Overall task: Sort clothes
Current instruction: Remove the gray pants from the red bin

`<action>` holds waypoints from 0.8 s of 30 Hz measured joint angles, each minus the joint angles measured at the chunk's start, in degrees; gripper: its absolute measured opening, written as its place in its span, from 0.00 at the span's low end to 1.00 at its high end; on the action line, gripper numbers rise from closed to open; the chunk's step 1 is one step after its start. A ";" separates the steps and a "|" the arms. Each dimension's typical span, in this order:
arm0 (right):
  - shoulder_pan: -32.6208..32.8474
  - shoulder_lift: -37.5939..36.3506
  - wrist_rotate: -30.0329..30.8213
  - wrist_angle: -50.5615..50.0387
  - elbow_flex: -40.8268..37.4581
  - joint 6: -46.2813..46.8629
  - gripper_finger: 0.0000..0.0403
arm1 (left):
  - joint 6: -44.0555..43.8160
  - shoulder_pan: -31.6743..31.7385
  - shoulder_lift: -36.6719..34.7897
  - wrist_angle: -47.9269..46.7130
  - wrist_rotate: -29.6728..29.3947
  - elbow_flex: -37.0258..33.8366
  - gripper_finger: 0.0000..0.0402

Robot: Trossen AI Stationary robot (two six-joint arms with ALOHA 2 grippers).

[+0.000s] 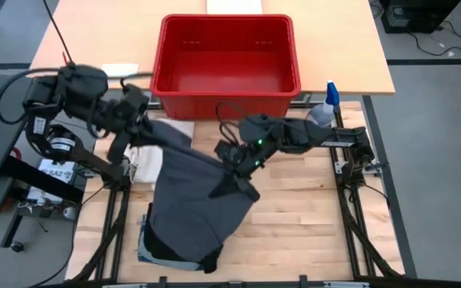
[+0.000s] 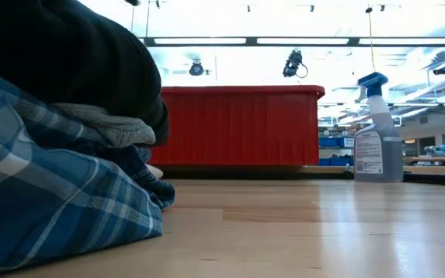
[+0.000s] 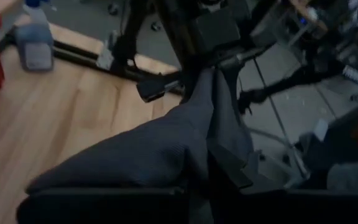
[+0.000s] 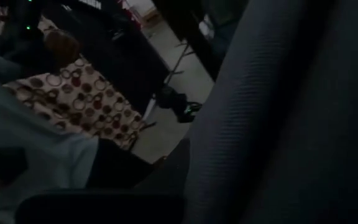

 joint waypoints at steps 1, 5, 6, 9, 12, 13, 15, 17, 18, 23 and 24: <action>0.62 0.77 0.04 0.73 -0.14 0.66 0.12 | -0.06 -1.52 0.13 -0.71 -0.63 0.00 0.10; 2.81 3.72 -0.70 2.59 -0.25 3.70 0.12 | -0.54 -6.74 0.50 -4.45 -2.39 0.00 0.10; 3.32 4.55 -1.02 2.94 -0.27 4.66 0.12 | -0.85 -7.85 0.58 -5.28 -2.47 0.00 0.10; 4.20 7.47 -1.47 5.87 -0.29 8.41 0.12 | -1.89 -10.50 0.61 -8.59 -2.50 -0.04 0.10; 4.52 10.79 -0.84 12.90 -0.29 14.53 0.12 | -2.81 -12.40 0.19 -11.32 -3.18 -0.03 0.10; 4.65 12.14 -0.72 16.84 -0.30 16.80 0.12 | -2.74 -12.95 -0.22 -10.91 -3.35 -0.02 0.10; 5.02 14.91 0.24 25.54 -0.32 22.38 0.12 | -2.11 -13.70 -0.91 -11.02 -4.03 0.02 0.10; 5.27 17.71 2.16 34.34 -0.33 28.75 0.12 | -0.98 -13.70 -1.73 -11.09 -6.10 0.02 0.10; 5.36 18.99 3.28 38.22 -0.33 31.45 0.12 | -0.51 -13.69 -2.19 -11.06 -7.50 0.02 0.10; 6.56 23.66 13.40 47.23 -0.29 39.38 0.12 | 0.63 -13.69 -3.30 -11.21 -12.36 0.02 0.10; 6.92 24.33 15.64 47.93 -0.29 40.08 0.12 | 1.07 -13.71 -3.31 -11.27 -12.53 0.02 0.10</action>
